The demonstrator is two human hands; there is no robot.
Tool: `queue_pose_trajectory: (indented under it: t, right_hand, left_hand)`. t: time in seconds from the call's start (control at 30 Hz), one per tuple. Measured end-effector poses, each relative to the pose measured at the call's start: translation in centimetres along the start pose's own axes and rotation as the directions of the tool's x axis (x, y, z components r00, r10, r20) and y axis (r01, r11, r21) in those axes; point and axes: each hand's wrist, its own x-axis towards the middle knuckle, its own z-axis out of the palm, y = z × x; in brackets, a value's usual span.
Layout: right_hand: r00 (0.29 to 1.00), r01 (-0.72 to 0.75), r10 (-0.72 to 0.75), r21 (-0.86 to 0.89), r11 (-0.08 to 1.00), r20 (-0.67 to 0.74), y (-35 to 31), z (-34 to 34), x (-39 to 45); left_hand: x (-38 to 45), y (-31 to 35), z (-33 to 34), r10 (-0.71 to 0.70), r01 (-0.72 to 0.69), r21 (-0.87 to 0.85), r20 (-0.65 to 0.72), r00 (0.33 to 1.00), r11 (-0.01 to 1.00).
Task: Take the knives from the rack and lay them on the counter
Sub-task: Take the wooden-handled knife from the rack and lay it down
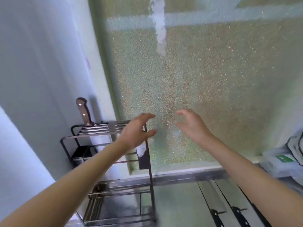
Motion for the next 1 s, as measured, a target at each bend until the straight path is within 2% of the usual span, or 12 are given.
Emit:
queue_pose_trajectory:
  t: [0.23, 0.37, 0.5, 0.6, 0.7, 0.87, 1.0]
  right_hand:
    - [0.969, 0.204, -0.206, 0.026, 0.979, 0.135, -9.4, 5.1, 4.0]
    - [0.944, 0.232, -0.243, 0.074, 0.970, 0.224, -13.9, 9.7, 5.8]
    - [0.933, 0.182, -0.218, 0.149, 0.972, 0.285, -17.5, 14.5, 7.5]
    - [0.937, 0.040, -0.123, 0.249, 0.968, 0.327, -19.5, 17.7, 9.0]
    - [0.941, -0.130, -0.014, 0.403, 0.906, 0.337, -20.3, 19.8, 10.1]
    - [0.954, -0.081, -0.052, 0.421, 0.904, 0.295, -20.7, 19.9, 10.0]
    - [0.981, -0.131, 0.035, 0.512, 0.849, 0.192, -20.7, 17.9, 10.4]
  left_hand:
    - [-4.5, -5.2, -8.9, -0.254, 0.268, 0.064, -0.165, 0.953, 0.961]
    - [-7.7, -9.5, -12.0, -0.384, 0.405, 0.058, -0.220, 0.897, 0.912]
    - [-9.9, -12.7, -13.4, -0.439, 0.465, 0.071, -0.226, 0.869, 0.883]
    - [-10.5, -14.4, -13.6, -0.443, 0.467, 0.078, -0.215, 0.870, 0.881]
    - [-10.4, -15.1, -13.2, -0.404, 0.422, 0.080, -0.178, 0.897, 0.903]
    - [-9.9, -15.4, -12.7, -0.392, 0.399, 0.022, -0.151, 0.908, 0.917]
    - [-9.5, -15.2, -12.0, -0.433, 0.422, -0.106, -0.113, 0.894, 0.900]
